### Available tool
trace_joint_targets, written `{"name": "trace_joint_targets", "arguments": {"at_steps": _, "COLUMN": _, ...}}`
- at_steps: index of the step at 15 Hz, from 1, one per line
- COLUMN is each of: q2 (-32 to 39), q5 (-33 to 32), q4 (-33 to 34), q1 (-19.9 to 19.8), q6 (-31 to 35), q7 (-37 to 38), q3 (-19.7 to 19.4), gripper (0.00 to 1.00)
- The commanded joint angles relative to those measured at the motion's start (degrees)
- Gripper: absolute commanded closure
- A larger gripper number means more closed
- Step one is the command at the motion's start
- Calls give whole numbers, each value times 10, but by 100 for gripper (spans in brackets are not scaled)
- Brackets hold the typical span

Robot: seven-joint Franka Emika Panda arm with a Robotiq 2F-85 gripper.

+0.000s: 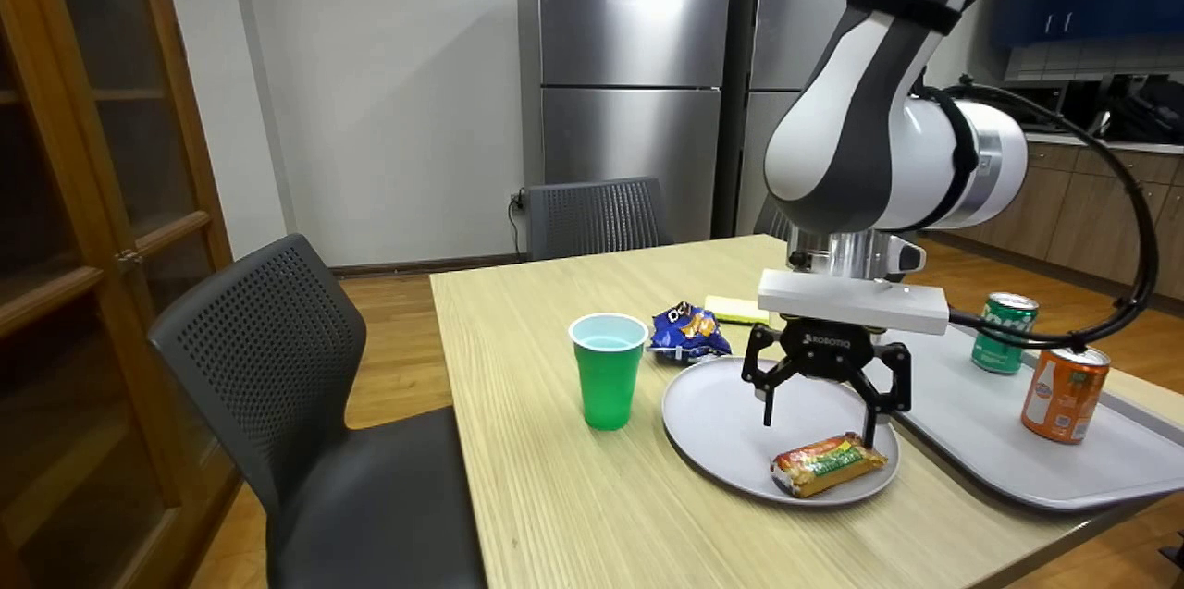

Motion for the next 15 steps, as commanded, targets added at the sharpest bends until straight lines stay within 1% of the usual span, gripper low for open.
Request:
{"name": "trace_joint_targets", "arguments": {"at_steps": 1, "q2": -10, "q5": 15, "q4": -20, "q1": 12, "q6": 20, "q7": 39, "q3": -4, "gripper": 0}}
{"name": "trace_joint_targets", "arguments": {"at_steps": 15, "q2": 36, "q5": 33, "q4": -12, "q1": 12, "q6": 70, "q7": 93, "q3": -3, "gripper": 0}}
